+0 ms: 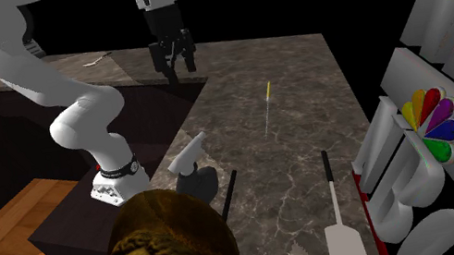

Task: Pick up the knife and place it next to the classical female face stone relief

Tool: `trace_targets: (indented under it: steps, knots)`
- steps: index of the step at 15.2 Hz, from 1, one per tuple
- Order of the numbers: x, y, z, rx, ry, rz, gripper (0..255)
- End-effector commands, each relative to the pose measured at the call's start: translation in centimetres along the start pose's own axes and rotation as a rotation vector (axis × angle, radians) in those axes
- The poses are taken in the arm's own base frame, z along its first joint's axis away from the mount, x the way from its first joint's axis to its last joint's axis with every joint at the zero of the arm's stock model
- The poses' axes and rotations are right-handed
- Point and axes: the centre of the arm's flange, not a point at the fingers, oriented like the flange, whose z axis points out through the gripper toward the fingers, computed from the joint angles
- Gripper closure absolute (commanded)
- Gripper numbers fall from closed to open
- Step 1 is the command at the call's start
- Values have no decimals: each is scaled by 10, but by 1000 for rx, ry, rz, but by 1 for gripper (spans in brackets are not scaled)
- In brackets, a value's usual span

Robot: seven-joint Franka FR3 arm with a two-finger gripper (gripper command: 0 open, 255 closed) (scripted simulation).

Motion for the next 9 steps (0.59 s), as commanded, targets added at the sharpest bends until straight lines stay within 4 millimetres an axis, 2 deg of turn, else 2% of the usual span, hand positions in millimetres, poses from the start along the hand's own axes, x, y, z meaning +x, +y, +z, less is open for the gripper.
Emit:
trace_targets:
  steps: [1, 5, 9]
  knots:
    - [0, 0, 0, 0, 0, 0, 0]
    - [5, -46, 26, -6, -23, 225, 0]
    - [19, -90, 53, -12, -46, 450, 0]
